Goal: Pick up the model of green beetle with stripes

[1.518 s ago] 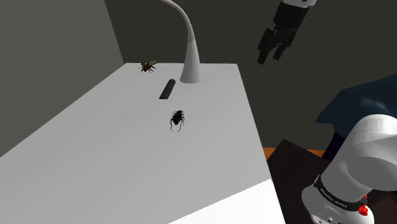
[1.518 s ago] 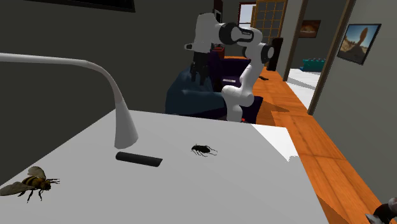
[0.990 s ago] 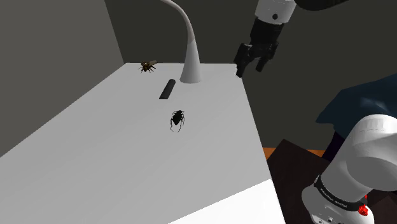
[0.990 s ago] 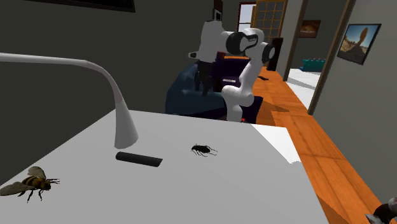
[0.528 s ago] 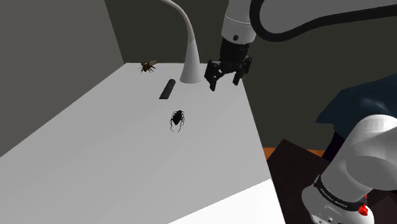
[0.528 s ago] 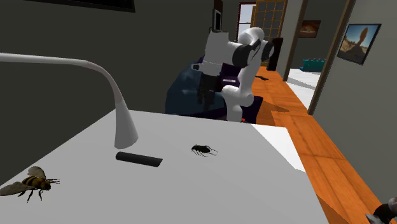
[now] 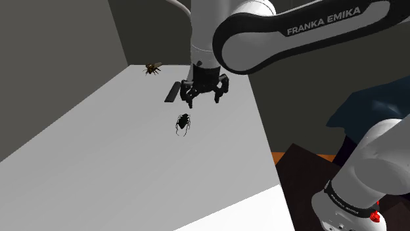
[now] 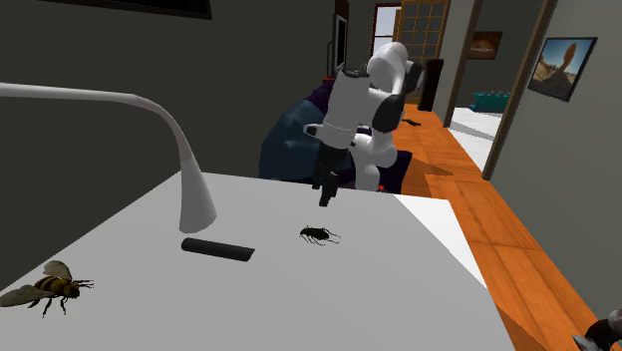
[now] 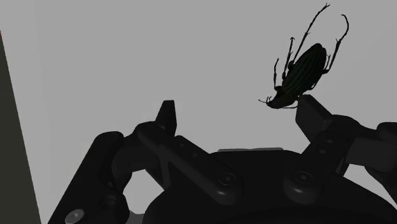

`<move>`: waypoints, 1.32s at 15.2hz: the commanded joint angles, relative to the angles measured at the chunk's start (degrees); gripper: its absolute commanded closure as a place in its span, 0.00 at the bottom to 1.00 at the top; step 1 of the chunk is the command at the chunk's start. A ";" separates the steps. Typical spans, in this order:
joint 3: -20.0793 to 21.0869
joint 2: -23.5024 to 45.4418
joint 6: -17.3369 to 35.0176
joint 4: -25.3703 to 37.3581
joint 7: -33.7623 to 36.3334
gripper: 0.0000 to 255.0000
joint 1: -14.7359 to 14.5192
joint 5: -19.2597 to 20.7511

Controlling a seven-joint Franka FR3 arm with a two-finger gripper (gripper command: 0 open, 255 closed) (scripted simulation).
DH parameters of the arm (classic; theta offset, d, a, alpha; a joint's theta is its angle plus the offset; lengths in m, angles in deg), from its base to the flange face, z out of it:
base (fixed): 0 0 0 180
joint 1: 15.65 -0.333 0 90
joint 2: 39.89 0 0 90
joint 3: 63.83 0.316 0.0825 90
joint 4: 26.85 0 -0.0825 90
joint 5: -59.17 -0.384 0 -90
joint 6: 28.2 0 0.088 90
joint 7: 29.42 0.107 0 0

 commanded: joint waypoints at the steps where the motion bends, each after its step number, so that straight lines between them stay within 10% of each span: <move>1: 2.70 4.67 0.68 3.04 5.29 0.00 1.03 3.04; 6: 7.86 17.94 -0.03 12.24 18.79 0.00 1.35 13.45; 15: 7.57 19.77 5.06 8.23 21.17 0.00 1.00 15.62; 16: 7.54 19.68 5.04 8.21 21.04 1.00 1.04 15.53; 20: 7.54 19.74 5.05 8.25 21.06 1.00 1.04 15.58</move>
